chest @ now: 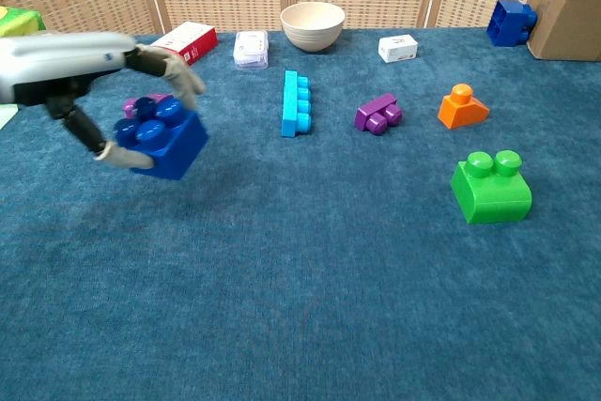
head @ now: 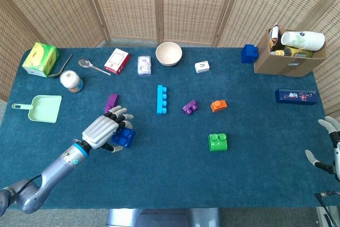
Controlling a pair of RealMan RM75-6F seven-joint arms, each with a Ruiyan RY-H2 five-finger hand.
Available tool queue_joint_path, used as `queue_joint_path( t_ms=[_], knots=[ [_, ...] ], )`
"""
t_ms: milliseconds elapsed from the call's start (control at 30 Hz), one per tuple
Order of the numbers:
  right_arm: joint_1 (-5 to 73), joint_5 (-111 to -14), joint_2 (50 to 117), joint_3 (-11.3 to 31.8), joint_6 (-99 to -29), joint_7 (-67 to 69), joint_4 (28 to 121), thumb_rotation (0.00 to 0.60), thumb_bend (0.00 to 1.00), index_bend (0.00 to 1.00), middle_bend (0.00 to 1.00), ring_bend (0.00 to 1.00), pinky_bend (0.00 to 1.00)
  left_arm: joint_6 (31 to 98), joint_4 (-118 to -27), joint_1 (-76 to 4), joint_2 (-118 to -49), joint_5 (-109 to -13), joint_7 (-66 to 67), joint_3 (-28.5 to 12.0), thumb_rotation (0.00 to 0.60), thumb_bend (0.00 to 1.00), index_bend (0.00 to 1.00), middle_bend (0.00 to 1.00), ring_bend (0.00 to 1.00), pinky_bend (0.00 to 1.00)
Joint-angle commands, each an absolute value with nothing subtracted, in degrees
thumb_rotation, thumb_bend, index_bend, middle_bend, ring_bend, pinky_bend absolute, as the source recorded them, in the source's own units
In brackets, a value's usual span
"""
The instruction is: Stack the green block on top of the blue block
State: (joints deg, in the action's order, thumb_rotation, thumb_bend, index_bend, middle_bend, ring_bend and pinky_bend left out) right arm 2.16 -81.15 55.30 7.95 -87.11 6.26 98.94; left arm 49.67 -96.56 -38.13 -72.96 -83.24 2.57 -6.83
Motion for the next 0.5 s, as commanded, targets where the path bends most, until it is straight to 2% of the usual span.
queue_joint_path(
  t_ms=[33, 500],
  knots=[
    [1.84, -81.52, 55.38, 7.76, -87.64, 6.61, 99.00, 0.524, 0.24, 0.18, 0.15, 0.03, 0.19, 48.54, -96.73, -39.87, -73.58, -84.11, 2.26, -7.42, 0.551, 0.31, 0.45, 0.20, 0.06, 0.00],
    [1.02, -82.98, 55.42, 7.33, -89.39, 6.55, 99.51, 0.524, 0.24, 0.18, 0.15, 0.03, 0.19, 40.52, -91.70, -50.91, -81.07, -84.65, 0.16, -9.97, 0.552, 0.31, 0.45, 0.20, 0.06, 0.00]
  ],
)
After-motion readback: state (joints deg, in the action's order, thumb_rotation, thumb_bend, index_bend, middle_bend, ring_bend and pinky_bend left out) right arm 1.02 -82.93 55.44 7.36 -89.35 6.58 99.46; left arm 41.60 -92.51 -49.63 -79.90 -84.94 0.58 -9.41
